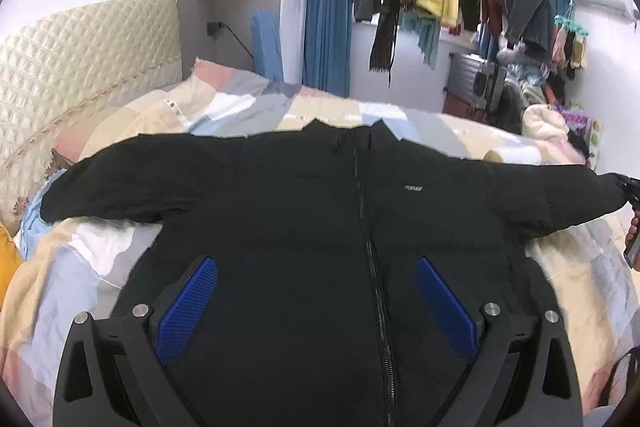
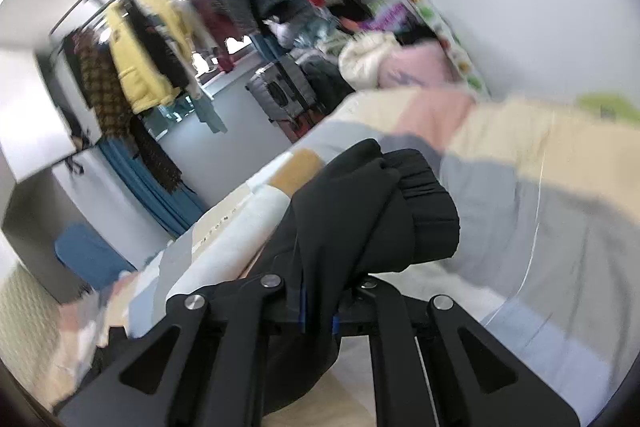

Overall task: Fold large clothes
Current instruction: 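Grasp the black jacket's sleeve cuff with the right gripper and lift it, then carry the held sleeve across the jacket body and release it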

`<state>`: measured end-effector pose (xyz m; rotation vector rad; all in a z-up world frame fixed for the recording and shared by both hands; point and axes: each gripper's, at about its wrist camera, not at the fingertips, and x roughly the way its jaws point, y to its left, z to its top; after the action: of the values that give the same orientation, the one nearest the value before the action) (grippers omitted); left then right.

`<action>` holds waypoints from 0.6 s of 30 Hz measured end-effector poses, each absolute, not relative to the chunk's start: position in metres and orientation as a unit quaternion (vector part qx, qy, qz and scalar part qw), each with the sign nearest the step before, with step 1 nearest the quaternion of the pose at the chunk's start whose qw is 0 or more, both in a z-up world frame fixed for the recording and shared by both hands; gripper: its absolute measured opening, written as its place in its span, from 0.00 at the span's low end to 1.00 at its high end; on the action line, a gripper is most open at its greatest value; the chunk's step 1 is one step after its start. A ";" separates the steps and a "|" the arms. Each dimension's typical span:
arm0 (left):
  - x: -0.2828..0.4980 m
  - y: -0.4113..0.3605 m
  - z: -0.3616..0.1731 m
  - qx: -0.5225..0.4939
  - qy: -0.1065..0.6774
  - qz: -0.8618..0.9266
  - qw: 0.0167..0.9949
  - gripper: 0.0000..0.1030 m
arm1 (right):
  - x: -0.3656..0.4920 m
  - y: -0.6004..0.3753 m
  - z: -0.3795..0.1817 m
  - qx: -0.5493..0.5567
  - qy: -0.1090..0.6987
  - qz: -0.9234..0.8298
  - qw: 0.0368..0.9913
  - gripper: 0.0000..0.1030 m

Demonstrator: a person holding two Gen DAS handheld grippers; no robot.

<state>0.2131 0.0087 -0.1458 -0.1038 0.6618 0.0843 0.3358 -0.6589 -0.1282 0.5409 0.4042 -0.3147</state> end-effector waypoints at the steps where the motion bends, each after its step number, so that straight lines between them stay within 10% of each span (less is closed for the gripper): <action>1: 0.210 0.012 -0.142 -0.048 0.321 0.044 0.945 0.98 | 0.338 -0.651 -0.119 0.247 0.197 -0.155 0.936 0.08; 18: 0.157 0.073 -0.092 -0.059 0.283 0.059 0.956 0.98 | 0.332 -0.433 0.057 0.122 0.082 -0.074 0.986 0.08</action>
<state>0.1570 0.0725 -0.0924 -0.1206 0.5740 0.1200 0.3321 -0.4335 0.0567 0.2446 0.1643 -0.1496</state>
